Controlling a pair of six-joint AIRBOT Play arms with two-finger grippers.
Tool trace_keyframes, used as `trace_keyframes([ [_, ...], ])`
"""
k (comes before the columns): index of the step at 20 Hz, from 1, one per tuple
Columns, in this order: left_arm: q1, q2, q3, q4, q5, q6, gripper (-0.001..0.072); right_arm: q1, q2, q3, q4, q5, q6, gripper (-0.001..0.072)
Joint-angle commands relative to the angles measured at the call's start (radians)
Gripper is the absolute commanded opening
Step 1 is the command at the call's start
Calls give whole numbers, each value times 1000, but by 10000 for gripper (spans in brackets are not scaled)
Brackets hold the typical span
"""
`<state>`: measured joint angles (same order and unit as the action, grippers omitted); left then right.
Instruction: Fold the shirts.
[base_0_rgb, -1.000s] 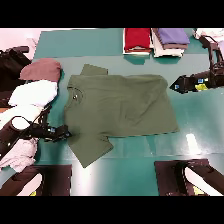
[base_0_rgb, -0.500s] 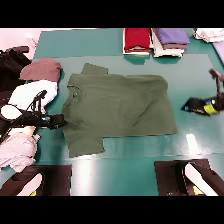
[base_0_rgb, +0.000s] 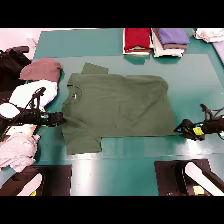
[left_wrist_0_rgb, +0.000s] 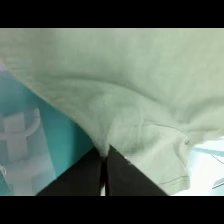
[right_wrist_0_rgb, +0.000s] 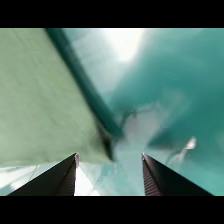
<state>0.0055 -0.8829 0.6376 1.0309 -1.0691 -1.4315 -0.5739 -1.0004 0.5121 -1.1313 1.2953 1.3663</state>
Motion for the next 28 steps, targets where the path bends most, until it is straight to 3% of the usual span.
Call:
trace_keyframes([
  [1, 0, 1, 1, 1, 4, 0, 20, 135, -77, 17, 39, -87, -5, 332],
  [4, 0, 1, 15, 2, 0, 0, 19, 280, -112, 89, 40, -88, -6, 28],
  [5, 0, 2, 42, 2, -10, 0, 19, 327, -105, 124, 38, -82, -6, 16],
  [8, 0, 66, 215, 31, -34, -10, 19, 407, 1, 301, 37, -57, -6, 15],
  [13, 0, 252, 769, 111, -8, -38, 19, 414, 235, 804, -25, -85, -5, 15],
  [19, 0, 275, 1354, 144, 4, -108, 19, 410, 338, 1273, -160, -90, 35, 15],
  [23, 2, 267, 1389, 280, 16, -185, 18, 410, 297, 1435, -190, -16, 52, 14],
  [28, 2, 97, 1253, 265, -190, -187, 20, 410, 105, 1522, -205, 206, 59, 14],
])
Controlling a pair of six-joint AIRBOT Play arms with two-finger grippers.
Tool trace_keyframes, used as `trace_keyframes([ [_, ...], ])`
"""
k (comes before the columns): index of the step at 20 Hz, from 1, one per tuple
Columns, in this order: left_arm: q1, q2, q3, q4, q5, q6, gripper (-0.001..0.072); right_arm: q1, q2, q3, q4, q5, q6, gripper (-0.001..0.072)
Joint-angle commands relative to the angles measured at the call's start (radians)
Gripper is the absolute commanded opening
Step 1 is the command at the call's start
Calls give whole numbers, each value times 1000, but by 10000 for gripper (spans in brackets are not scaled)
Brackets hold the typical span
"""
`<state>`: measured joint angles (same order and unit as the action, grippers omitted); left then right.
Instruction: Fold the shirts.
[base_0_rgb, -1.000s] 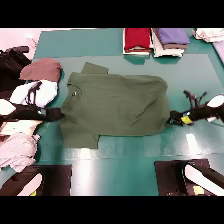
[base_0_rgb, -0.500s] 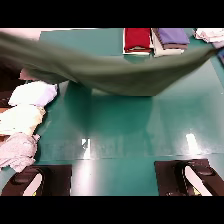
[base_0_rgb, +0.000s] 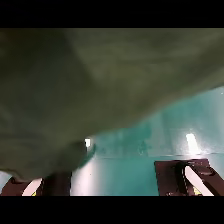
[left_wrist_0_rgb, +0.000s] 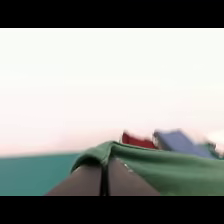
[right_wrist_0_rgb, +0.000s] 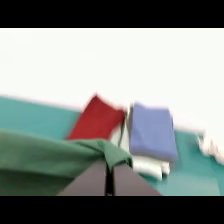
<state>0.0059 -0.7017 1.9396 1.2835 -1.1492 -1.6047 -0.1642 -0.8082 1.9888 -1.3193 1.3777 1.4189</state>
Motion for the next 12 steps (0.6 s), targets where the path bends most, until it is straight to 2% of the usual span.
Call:
trace_keyframes([
  [1, 1, -136, -84, -4, -135, -9, 20, 1, -122, 15, -16, 143, 6, 14],
  [5, 1, -370, -266, -65, -134, 21, 21, 1, -279, -219, -19, 140, 6, 14],
  [7, 1, -498, -346, -66, -108, 43, 20, 1, -365, -362, -18, 85, 6, 14],
  [9, 1, -637, -395, -66, -52, 54, 21, 1, -463, -481, -18, -10, 6, 14],
  [12, 1, -824, -400, -127, 84, 138, 20, 2, -632, -536, -5, -122, 6, 14],
])
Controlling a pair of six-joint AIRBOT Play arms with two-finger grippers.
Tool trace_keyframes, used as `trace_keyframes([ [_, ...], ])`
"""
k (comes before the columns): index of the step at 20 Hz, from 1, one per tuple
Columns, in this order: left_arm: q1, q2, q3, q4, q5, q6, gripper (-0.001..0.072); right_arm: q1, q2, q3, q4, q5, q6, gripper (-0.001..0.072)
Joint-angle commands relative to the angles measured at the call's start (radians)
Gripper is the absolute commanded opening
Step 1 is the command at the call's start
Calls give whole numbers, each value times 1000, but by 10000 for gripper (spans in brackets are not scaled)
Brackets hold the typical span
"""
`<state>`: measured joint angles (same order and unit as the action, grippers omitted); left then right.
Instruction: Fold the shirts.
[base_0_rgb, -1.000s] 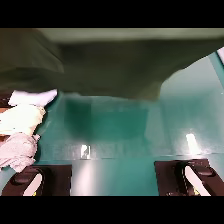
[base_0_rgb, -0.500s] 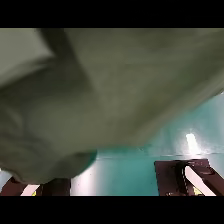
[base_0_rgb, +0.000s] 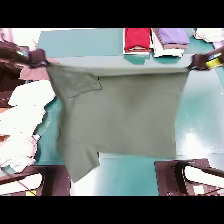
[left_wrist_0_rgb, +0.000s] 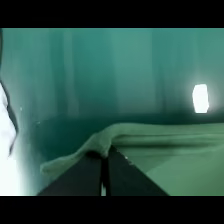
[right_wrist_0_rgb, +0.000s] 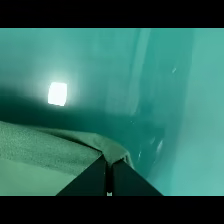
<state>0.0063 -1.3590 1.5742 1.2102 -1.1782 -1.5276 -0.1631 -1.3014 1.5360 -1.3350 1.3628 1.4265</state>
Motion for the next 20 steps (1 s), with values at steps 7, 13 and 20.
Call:
trace_keyframes([
  [7, 3, -250, -34, -91, 76, 103, 21, 5, -291, 102, 47, -106, -18, 14],
  [13, 0, -250, -172, -44, -27, 111, 21, 5, -138, -201, -1, -142, -21, 15],
  [20, 2, -232, -257, -31, 11, 60, 498, 5, -113, -331, 61, -209, -10, 440],
])
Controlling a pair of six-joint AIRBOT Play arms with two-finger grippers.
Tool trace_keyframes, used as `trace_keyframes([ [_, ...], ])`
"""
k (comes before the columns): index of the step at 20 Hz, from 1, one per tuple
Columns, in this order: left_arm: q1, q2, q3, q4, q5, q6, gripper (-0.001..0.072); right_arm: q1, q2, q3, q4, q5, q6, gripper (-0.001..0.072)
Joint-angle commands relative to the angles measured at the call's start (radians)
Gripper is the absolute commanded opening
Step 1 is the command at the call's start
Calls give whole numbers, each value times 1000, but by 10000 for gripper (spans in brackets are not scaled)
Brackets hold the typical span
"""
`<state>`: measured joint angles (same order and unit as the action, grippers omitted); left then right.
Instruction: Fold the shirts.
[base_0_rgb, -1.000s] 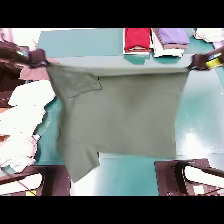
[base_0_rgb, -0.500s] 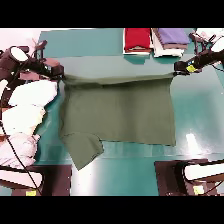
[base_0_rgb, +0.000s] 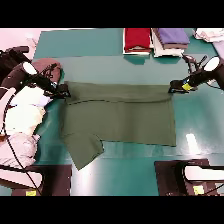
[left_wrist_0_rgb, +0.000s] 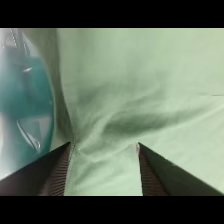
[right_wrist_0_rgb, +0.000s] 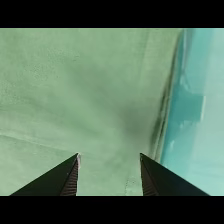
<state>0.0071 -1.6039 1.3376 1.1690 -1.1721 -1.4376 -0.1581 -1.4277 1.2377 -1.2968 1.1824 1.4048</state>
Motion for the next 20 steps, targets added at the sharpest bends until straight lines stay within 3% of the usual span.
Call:
trace_keyframes([
  [1, 4, 40, -21, 46, -4, -53, 498, 0, 25, -16, 23, -18, 18, 440],
  [4, 0, 185, -63, 245, -113, -90, 498, 0, 109, 8, 22, 74, 16, 439],
  [6, 0, 351, -220, 266, -129, -104, 499, 1, 187, 8, 23, 133, 16, 439],
  [12, 0, 797, -816, 90, -100, -188, 499, 1, 353, 8, 23, 93, 16, 439],
  [15, 0, 836, -955, -47, -62, -184, 498, 1, 370, 8, 23, 86, 16, 439],
  [20, -18, 836, -1047, -225, 108, -135, 498, 1, 370, 8, 23, 97, 16, 438],
])
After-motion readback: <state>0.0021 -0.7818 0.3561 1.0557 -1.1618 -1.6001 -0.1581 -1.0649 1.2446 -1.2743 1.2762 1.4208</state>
